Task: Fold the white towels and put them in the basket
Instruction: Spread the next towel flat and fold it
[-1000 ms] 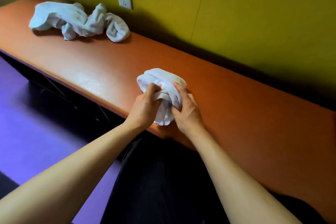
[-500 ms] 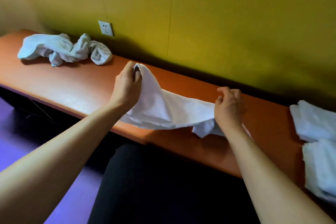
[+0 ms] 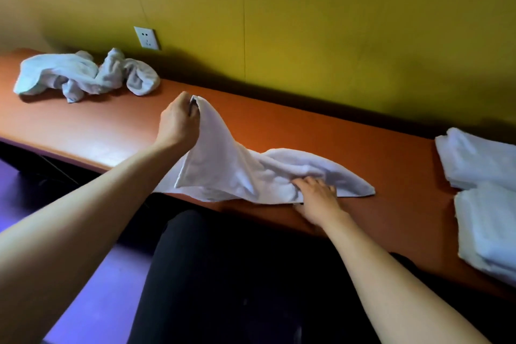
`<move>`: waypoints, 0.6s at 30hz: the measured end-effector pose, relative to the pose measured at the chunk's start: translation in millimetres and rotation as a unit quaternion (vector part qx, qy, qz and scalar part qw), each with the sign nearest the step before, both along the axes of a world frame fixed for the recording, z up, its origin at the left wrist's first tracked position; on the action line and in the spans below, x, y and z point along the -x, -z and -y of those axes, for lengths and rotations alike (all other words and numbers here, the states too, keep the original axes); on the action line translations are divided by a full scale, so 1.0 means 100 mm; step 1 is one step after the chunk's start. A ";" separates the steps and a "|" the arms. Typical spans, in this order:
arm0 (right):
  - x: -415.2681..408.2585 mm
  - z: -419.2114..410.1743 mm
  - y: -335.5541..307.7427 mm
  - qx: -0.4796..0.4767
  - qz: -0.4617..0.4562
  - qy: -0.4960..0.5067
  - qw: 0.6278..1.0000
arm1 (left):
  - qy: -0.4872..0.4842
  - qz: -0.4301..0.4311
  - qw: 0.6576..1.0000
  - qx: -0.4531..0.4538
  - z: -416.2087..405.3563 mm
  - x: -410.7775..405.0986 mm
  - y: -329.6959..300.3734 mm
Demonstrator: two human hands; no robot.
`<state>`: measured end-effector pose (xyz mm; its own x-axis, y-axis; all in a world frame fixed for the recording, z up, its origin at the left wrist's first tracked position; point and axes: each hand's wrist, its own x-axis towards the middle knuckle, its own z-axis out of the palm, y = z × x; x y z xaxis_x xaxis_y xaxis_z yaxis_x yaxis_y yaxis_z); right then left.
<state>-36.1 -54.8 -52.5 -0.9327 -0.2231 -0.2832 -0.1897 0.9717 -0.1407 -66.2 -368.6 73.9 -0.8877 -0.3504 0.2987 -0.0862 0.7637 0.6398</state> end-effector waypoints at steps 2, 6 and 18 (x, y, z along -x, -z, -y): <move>0.01 -0.02 0.06 -0.002 -0.056 -0.005 0.998 | -0.057 0.059 0.997 0.013 0.13 0.06 0.22; 0.15 -0.04 0.07 -0.008 -0.044 -0.015 0.999 | -0.196 0.195 0.960 0.043 0.23 0.05 0.59; 0.04 -0.12 0.27 -0.004 -0.149 0.063 0.987 | 0.215 0.233 0.883 0.347 -0.55 -0.33 1.38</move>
